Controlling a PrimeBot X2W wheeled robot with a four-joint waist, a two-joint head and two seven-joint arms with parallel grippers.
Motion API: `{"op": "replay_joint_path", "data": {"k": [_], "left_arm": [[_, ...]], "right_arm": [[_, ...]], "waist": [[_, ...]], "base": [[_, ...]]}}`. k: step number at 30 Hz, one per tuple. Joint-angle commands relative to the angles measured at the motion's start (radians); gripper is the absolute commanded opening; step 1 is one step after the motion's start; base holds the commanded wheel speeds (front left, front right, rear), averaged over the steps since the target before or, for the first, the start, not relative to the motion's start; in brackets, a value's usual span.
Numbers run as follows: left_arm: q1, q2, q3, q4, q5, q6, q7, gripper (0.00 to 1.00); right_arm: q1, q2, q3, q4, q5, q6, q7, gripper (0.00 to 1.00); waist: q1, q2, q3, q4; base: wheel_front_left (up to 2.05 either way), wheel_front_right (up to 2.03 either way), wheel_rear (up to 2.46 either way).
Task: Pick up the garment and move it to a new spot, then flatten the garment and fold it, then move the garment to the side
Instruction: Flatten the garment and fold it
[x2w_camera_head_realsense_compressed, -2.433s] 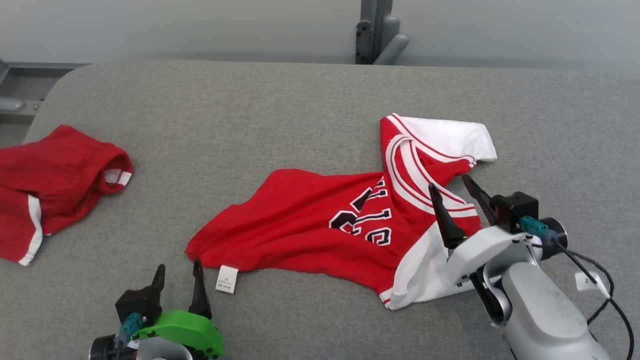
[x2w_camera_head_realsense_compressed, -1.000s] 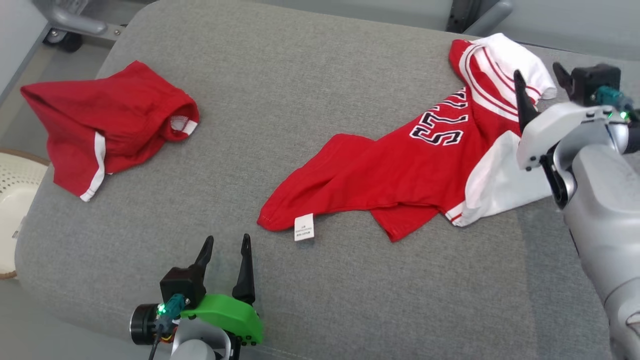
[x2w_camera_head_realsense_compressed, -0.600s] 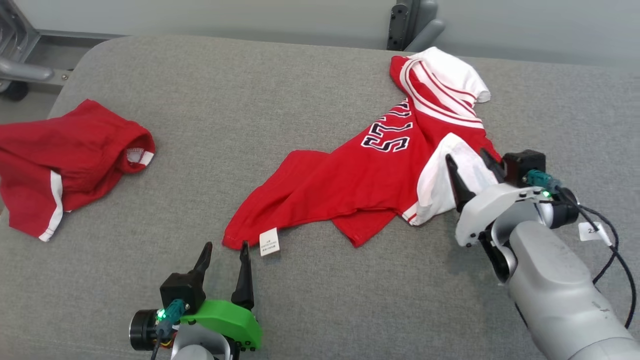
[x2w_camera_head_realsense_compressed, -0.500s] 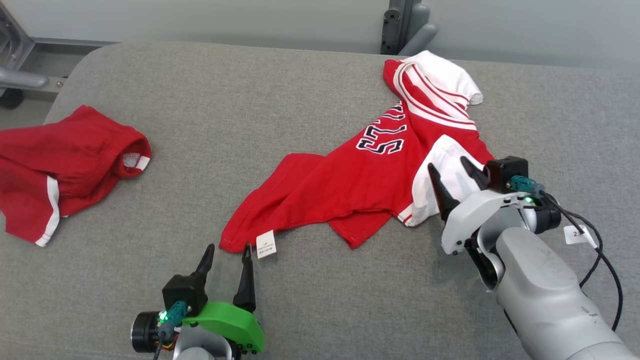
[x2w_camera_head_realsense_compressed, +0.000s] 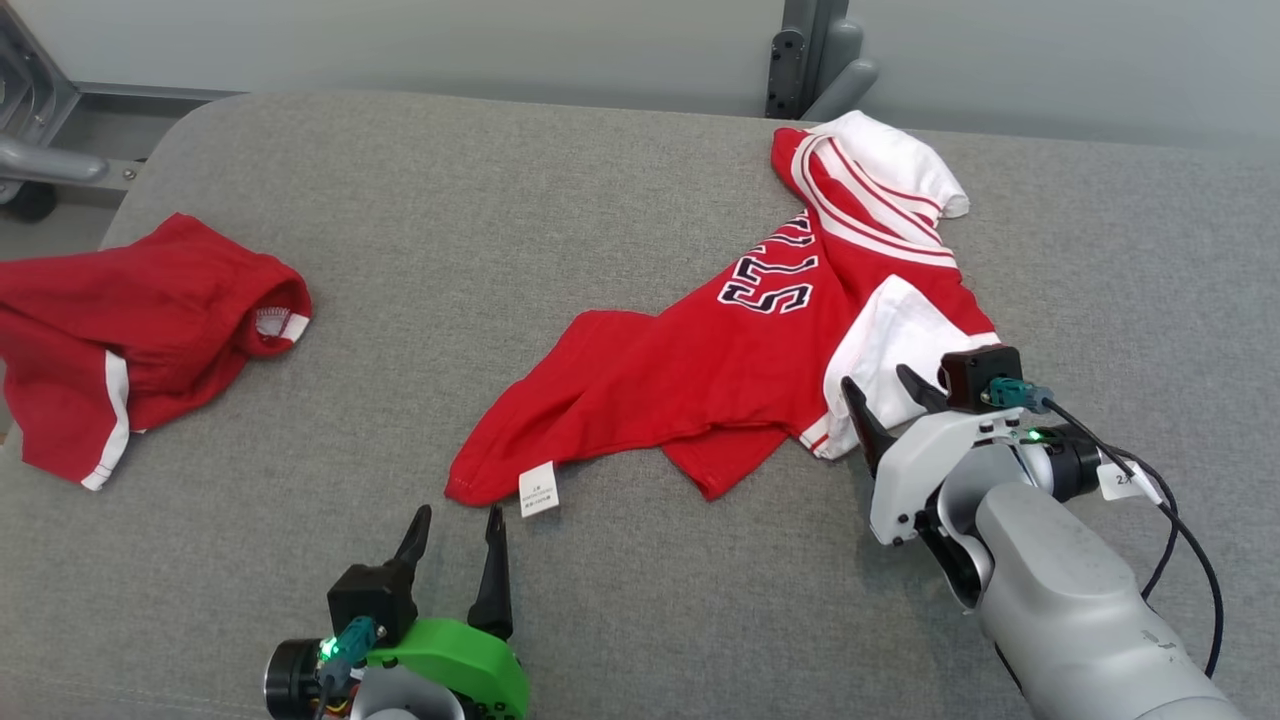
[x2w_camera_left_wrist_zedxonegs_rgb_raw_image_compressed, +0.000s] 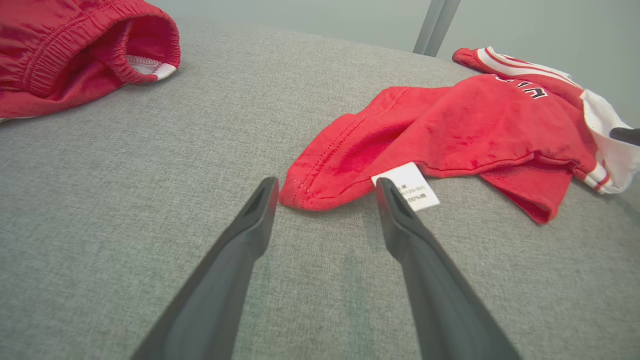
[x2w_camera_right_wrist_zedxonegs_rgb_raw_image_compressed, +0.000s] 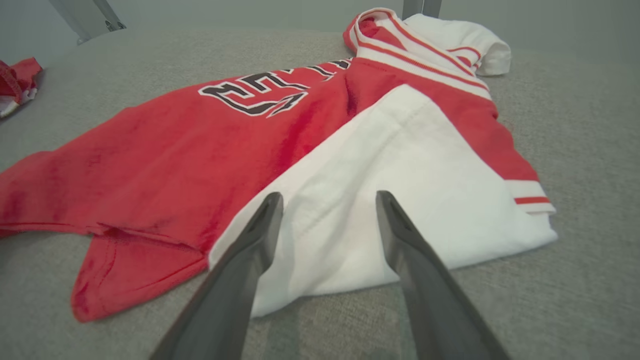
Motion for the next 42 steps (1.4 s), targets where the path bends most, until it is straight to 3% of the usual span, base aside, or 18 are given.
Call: {"op": "replay_joint_path", "data": {"k": [1, 2, 4, 18, 19, 20, 31, 40, 42], "left_arm": [[0.013, 0.003, 0.001, 0.001, 0.0, 0.002, 0.0, 1.0], [0.015, 0.003, 0.0, 0.001, -0.001, 0.003, 0.0, 1.0], [0.018, 0.003, 0.003, 0.002, -0.001, 0.007, 0.0, 1.0], [0.029, 0.003, 0.039, 0.001, 0.029, -0.004, 0.0, 1.0], [0.03, 0.003, 0.039, 0.001, 0.028, -0.006, 0.0, 1.0], [0.031, 0.003, 0.038, 0.001, 0.028, -0.006, 0.0, 1.0], [0.034, 0.003, 0.016, 0.001, 0.012, -0.004, 0.0, 1.0], [0.028, 0.003, 0.014, 0.003, 0.008, 0.003, 0.0, 1.0], [0.024, 0.003, 0.015, 0.003, 0.008, 0.0, 0.0, 1.0]], "right_arm": [[0.002, 0.0, -0.005, 0.011, -0.011, -0.001, -0.004, 0.57], [0.002, 0.0, -0.006, 0.016, -0.013, -0.001, -0.007, 0.42], [0.004, 0.0, -0.012, 0.028, -0.02, -0.001, -0.01, 0.0], [0.037, 0.023, -0.04, 0.025, -0.009, -0.001, -0.071, 0.0], [0.036, 0.027, -0.031, 0.012, -0.003, -0.001, -0.072, 0.81], [0.037, 0.031, -0.023, 0.001, 0.006, -0.001, -0.073, 1.0], [0.039, 0.04, 0.098, -0.078, 0.093, -0.001, -0.033, 1.0], [0.026, 0.041, 0.081, -0.004, 0.032, -0.001, -0.011, 1.0], [0.024, 0.041, 0.073, 0.004, 0.023, -0.001, -0.019, 0.0]], "waist": [[0.0, 0.0, -0.001, 0.002], [0.0, 0.0, -0.003, 0.003], [0.0, 0.0, -0.008, 0.0], [0.0, 0.0, -0.041, -0.073], [0.0, 0.0, -0.042, -0.074], [0.0, 0.0, -0.043, -0.075], [0.0, 0.0, -0.035, -0.05], [0.0, 0.0, -0.024, -0.039], [0.0, 0.0, -0.024, -0.04]], "base": [[0.0, 0.0, 0.0], [0.0, 0.0, 0.0], [0.0, 0.0, 0.0], [0.0, 0.0, 0.0], [0.0, 0.0, 0.0], [0.0, 0.0, 0.0], [0.0, 0.0, 0.0], [0.0, 0.0, 0.0], [0.0, 0.0, 0.0]]}}
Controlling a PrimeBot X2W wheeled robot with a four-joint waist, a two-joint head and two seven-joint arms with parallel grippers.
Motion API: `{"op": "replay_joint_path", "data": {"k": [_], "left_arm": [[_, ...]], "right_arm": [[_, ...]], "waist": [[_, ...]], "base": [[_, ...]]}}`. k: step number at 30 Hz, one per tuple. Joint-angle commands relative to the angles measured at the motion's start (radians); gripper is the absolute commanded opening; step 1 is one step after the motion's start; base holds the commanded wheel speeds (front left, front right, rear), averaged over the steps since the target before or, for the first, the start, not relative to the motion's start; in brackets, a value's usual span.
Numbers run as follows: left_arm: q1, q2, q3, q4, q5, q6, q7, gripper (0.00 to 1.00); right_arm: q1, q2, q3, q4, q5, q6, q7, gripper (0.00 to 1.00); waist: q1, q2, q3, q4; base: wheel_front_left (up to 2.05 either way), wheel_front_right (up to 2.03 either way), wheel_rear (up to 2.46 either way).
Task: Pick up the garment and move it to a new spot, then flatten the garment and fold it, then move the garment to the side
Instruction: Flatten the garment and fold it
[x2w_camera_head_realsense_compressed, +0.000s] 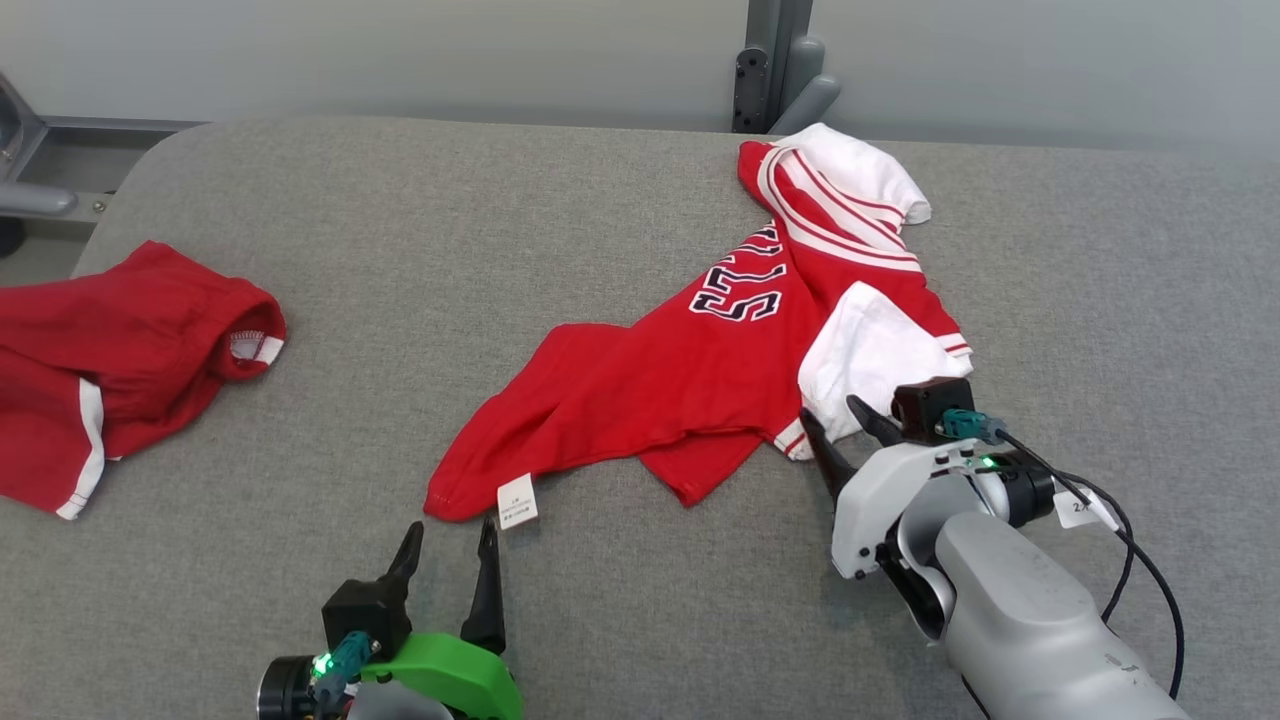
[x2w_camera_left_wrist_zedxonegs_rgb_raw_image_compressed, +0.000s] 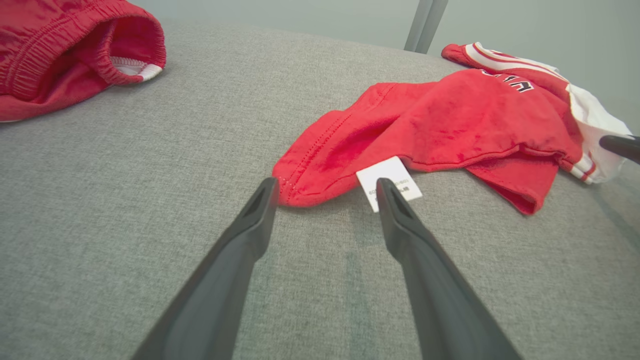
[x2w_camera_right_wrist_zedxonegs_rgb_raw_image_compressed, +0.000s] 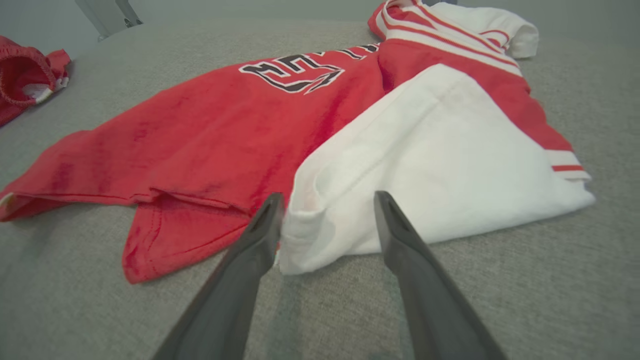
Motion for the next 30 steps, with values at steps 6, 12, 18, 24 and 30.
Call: {"op": "replay_joint_path", "data": {"k": [6, 12, 18, 24, 30], "left_arm": [[0.01, 0.003, 0.015, -0.004, 0.014, -0.006, 0.0, 1.0], [0.024, 0.004, 0.038, -0.003, 0.038, -0.015, 0.0, 1.0], [0.013, 0.004, 0.061, 0.001, 0.059, -0.022, 0.0, 1.0], [0.013, 0.004, 0.045, 0.005, 0.048, -0.027, 0.0, 1.0], [0.014, 0.004, 0.028, 0.008, 0.035, -0.022, 0.0, 1.0]], "right_arm": [[0.038, -0.003, -0.049, -0.009, -0.006, -0.001, -0.053, 0.0], [0.134, -0.002, -0.116, -0.087, 0.006, -0.001, -0.069, 0.0], [0.2, -0.003, -0.11, -0.189, 0.007, -0.001, -0.07, 0.0], [0.184, -0.002, -0.013, -0.24, 0.057, -0.001, -0.07, 1.0], [0.119, -0.003, 0.046, -0.234, 0.086, -0.001, -0.055, 1.0]], "waist": [[0.0, 0.0, -0.022, -0.03], [0.0, 0.0, -0.047, -0.101], [0.0, 0.0, -0.052, -0.143], [0.0, 0.0, -0.049, -0.114], [0.0, 0.0, -0.039, -0.071]], "base": [[0.0, 0.0, 0.0], [0.0, 0.0, 0.0], [0.0, 0.0, 0.0], [0.0, 0.0, 0.0], [0.0, 0.0, 0.0]]}}
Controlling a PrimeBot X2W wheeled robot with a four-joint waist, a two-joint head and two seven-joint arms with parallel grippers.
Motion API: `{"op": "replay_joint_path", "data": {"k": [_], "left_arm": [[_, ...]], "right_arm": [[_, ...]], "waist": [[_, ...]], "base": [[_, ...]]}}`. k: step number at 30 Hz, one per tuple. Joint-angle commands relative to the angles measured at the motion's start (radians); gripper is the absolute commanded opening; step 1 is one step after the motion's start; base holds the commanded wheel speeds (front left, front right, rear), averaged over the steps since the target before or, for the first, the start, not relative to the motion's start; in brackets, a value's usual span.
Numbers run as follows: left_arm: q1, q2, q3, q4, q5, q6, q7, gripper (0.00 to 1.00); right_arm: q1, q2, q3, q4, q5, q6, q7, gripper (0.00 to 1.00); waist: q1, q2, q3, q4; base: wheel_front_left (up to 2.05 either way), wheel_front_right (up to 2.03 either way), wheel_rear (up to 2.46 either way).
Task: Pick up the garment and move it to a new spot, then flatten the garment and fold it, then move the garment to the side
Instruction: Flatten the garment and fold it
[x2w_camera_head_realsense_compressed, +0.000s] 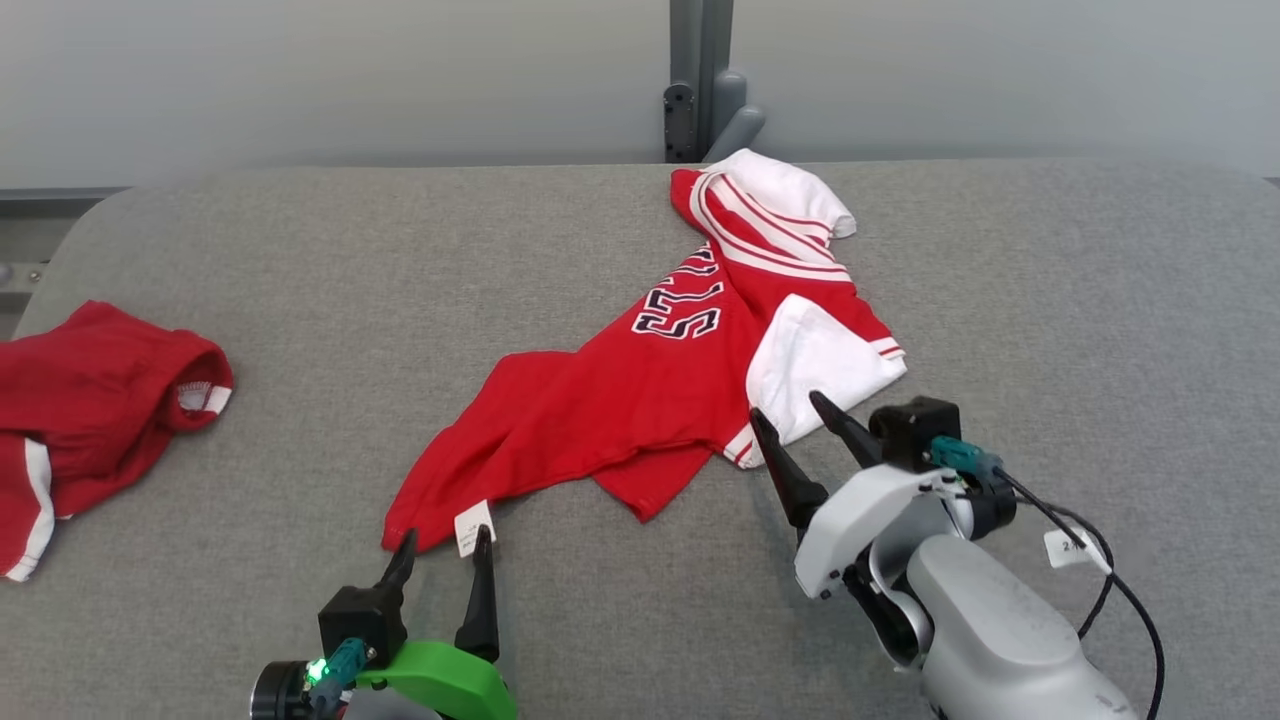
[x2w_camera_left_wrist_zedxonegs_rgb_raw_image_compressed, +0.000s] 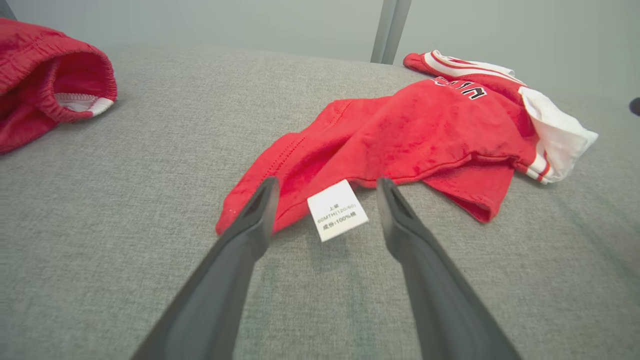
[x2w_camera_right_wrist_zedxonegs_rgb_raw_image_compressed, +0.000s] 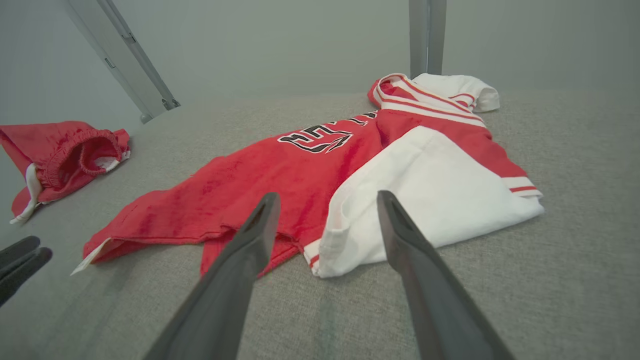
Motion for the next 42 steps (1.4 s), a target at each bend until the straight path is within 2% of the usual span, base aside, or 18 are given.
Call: {"op": "replay_joint_path", "data": {"k": [1, 8, 12, 17, 26, 38, 42], "left_arm": [[0.002, 0.004, -0.004, 0.004, -0.004, 0.002, 0.0, 1.0], [-0.018, 0.004, -0.023, 0.011, -0.017, 0.007, 0.0, 1.0], [-0.033, 0.004, -0.04, 0.02, -0.031, 0.011, 0.0, 1.0], [-0.038, 0.004, -0.06, 0.026, -0.05, 0.018, 0.0, 1.0], [-0.042, 0.004, -0.066, 0.023, -0.055, 0.022, 0.0, 1.0], [-0.06, 0.004, -0.047, 0.017, -0.033, 0.013, 0.0, 1.0], [-0.048, 0.004, -0.05, 0.015, -0.04, 0.017, 0.0, 1.0]], "right_arm": [[-0.024, -0.004, 0.009, 0.011, 0.004, -0.001, 0.011, 1.0], [-0.208, -0.004, -0.002, 0.118, -0.049, -0.001, 0.096, 1.0], [-0.333, -0.025, -0.024, 0.221, -0.125, -0.001, 0.182, 1.0], [-0.426, -0.031, -0.054, 0.332, -0.167, -0.001, 0.284, 1.0], [-0.384, -0.009, -0.019, 0.42, -0.141, -0.001, 0.404, 1.0], [-0.331, -0.004, 0.044, 0.363, -0.076, -0.001, 0.391, 1.0], [-0.33, -0.005, 0.054, 0.371, -0.091, -0.001, 0.383, 1.0]], "waist": [[0.0, 0.0, 0.011, 0.029], [0.0, 0.0, 0.032, 0.075], [0.0, 0.0, 0.045, 0.096], [0.0, 0.0, 0.055, 0.114], [0.0, 0.0, 0.064, 0.118], [0.0, 0.0, 0.078, 0.122], [0.0, 0.0, 0.075, 0.121]], "base": [[0.0, 0.0, 0.0], [0.0, 0.0, 0.0], [0.0, 0.0, 0.0], [0.0, 0.0, 0.0], [0.0, 0.0, 0.0], [0.0, 0.0, 0.0], [0.0, 0.0, 0.0]]}}
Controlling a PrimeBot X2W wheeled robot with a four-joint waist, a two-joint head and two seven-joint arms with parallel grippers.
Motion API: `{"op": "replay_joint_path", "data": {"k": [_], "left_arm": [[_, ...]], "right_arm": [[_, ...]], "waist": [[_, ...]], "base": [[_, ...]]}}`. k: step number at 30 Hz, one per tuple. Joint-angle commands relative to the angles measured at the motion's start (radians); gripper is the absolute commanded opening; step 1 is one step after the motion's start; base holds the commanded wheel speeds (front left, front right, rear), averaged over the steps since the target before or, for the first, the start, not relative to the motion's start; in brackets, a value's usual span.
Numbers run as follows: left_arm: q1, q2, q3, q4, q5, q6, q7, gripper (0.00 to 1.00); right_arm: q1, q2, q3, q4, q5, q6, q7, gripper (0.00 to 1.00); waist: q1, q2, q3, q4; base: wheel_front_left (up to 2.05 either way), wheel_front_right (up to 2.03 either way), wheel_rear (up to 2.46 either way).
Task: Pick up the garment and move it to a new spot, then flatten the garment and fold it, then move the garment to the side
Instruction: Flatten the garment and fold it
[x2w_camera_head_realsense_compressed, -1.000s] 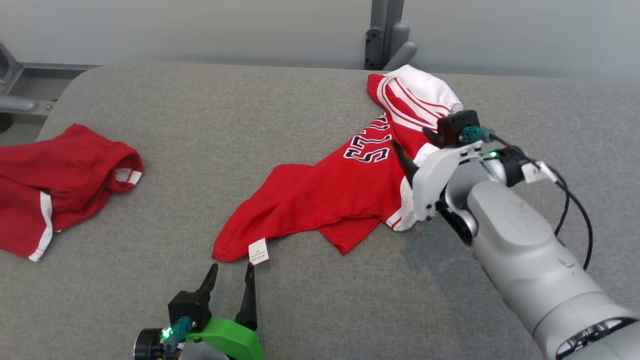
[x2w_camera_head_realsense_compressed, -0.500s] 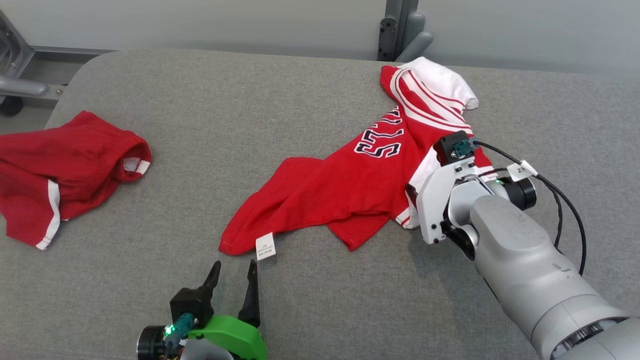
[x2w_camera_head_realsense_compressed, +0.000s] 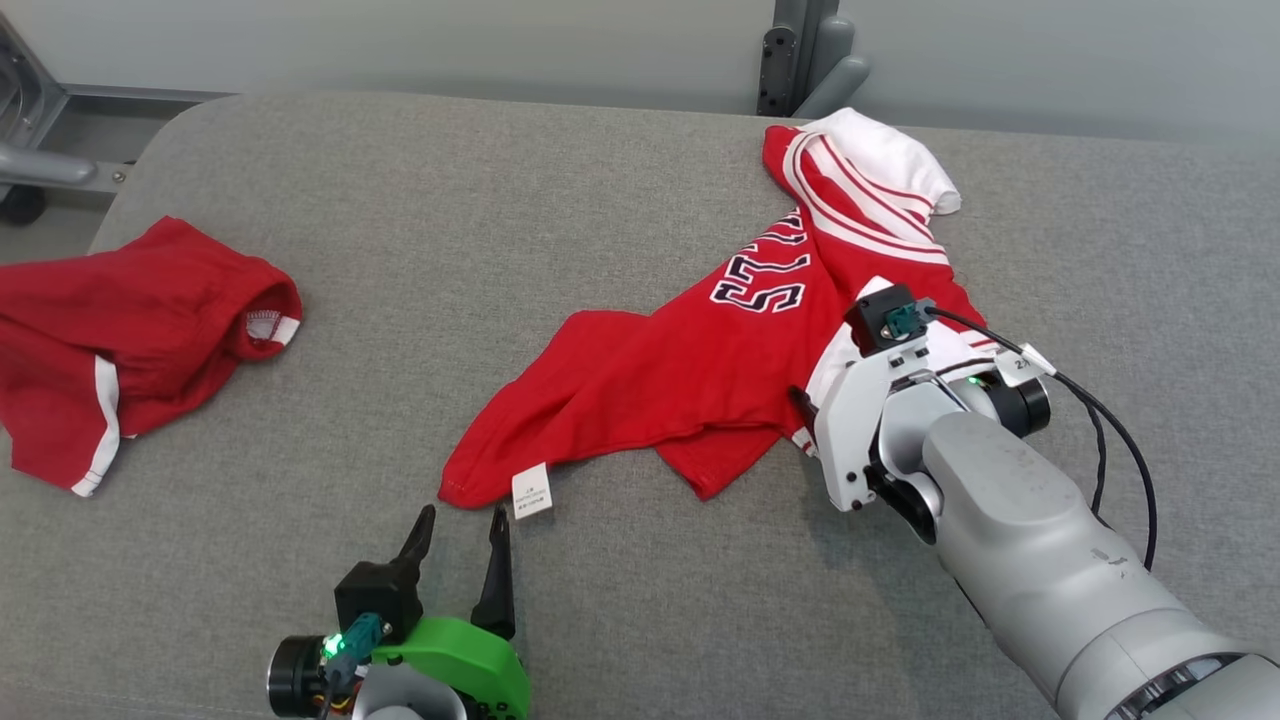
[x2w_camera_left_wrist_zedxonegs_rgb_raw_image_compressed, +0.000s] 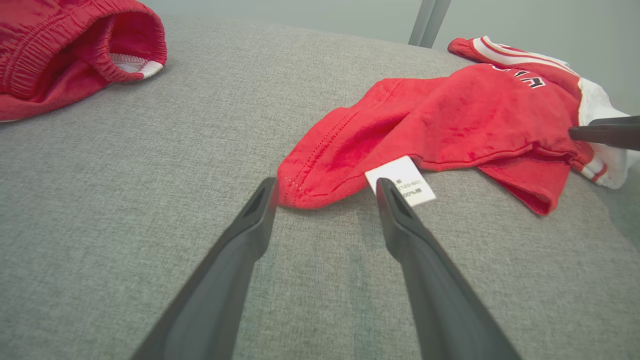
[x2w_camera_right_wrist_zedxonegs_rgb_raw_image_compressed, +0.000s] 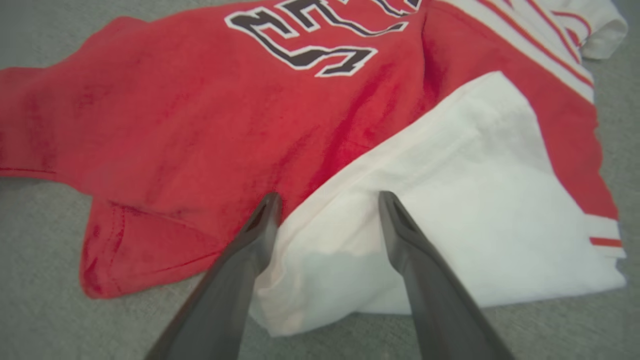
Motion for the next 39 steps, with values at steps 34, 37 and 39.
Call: {"op": "replay_joint_path", "data": {"k": [34, 37, 39], "left_arm": [[0.069, 0.004, 0.084, -0.001, 0.071, -0.02, 0.0, 1.0], [0.075, 0.004, 0.093, 0.004, 0.075, -0.022, 0.0, 1.0], [0.08, 0.004, 0.099, 0.009, 0.079, -0.025, 0.0, 1.0]], "right_arm": [[0.329, -0.005, -0.345, -0.104, 0.076, -0.001, -0.398, 1.0], [0.411, -0.004, -0.414, -0.209, 0.063, -0.001, -0.398, 1.0], [0.456, -0.005, -0.467, -0.262, 0.027, -0.001, -0.398, 1.0]], "waist": [[0.0, 0.0, -0.101, -0.195], [0.0, 0.0, -0.11, -0.215], [0.0, 0.0, -0.113, -0.224]], "base": [[0.0, 0.0, 0.0], [0.0, 0.0, 0.0], [0.0, 0.0, 0.0]]}}
